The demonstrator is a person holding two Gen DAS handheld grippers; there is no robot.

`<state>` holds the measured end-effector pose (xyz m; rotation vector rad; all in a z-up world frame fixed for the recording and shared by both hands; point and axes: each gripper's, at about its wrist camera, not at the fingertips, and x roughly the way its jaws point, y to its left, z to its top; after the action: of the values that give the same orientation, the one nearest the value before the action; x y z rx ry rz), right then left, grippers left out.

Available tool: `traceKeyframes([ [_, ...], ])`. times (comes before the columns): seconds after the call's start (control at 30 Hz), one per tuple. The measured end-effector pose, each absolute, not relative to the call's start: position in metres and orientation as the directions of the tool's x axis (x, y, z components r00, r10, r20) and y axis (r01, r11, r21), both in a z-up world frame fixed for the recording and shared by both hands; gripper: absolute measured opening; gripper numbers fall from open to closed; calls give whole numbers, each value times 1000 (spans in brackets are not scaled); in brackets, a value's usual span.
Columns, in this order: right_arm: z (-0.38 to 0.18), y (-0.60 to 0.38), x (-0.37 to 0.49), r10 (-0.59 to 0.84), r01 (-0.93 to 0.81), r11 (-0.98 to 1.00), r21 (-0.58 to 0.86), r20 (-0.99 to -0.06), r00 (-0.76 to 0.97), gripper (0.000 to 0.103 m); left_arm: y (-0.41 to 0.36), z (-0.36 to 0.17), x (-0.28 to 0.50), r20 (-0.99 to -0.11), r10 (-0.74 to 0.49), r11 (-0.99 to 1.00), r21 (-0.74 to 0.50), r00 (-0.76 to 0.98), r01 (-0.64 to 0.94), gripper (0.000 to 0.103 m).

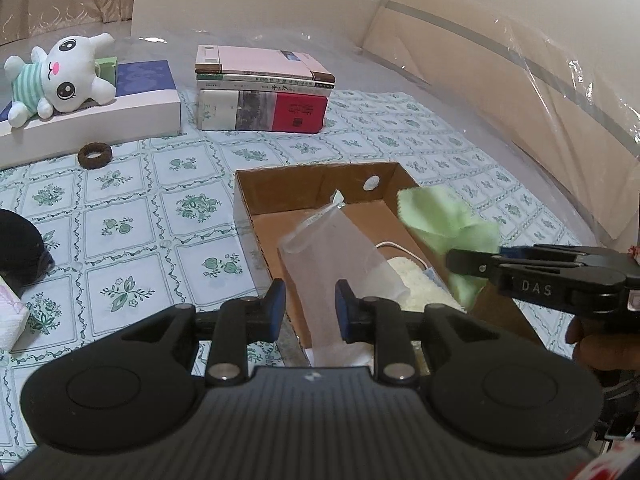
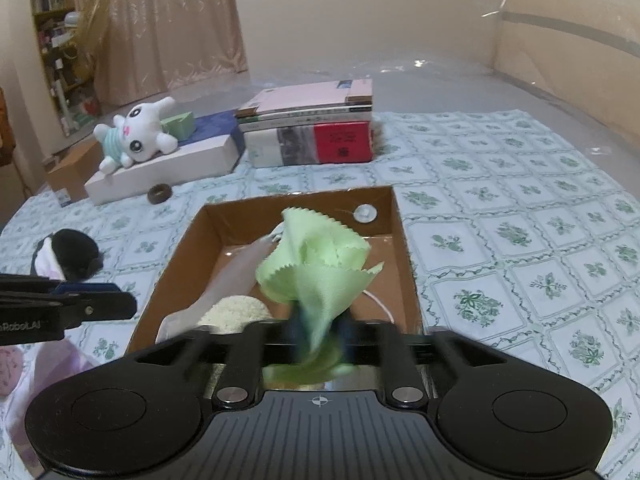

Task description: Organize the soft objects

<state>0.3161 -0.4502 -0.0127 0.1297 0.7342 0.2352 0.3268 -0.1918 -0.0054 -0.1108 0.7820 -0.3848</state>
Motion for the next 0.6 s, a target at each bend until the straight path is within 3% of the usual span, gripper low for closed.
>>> traceKeyframes([
  [0.07,-10,-452,312,250,-152,966,207,-623,741,61,-190,-5,325,-664,-378,925,-237,646,298,23],
  [0.6,16,-441,266,238,-119,966,232,-601,763,61,-175,15,296,-646,-380,924,-243,662,294,23],
])
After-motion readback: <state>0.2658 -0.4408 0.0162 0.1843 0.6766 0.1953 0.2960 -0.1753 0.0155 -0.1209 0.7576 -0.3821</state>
